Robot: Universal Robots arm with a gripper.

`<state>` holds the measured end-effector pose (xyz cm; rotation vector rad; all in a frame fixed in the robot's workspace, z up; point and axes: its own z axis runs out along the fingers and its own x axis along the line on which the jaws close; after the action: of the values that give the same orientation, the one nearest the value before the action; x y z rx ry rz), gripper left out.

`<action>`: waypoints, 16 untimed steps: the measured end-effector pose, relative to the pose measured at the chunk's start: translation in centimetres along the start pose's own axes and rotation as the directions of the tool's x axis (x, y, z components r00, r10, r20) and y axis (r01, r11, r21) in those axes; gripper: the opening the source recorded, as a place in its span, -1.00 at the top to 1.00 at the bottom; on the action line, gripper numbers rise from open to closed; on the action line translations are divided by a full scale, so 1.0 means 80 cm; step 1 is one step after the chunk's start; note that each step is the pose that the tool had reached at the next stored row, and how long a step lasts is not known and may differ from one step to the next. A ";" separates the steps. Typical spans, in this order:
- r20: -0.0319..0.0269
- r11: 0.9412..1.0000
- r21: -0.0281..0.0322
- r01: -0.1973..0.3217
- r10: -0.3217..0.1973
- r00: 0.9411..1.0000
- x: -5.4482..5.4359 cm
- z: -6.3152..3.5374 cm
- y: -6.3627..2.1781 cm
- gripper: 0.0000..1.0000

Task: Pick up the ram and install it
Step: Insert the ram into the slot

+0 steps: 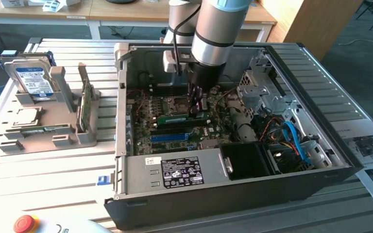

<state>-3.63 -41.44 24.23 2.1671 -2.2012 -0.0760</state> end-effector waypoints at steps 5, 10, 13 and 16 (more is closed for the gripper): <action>0.000 1.000 -0.010 0.000 0.000 1.000 0.000 -0.006 0.000 0.76; 0.000 1.000 -0.014 0.000 0.000 1.000 0.000 -0.006 -0.001 0.76; 0.004 0.999 -0.034 0.000 0.000 1.000 0.002 -0.006 -0.004 0.76; 0.011 0.999 -0.052 0.001 -0.001 1.000 0.004 -0.006 -0.008 0.76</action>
<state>-2.98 -41.79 24.69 2.1460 -2.1784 -0.1440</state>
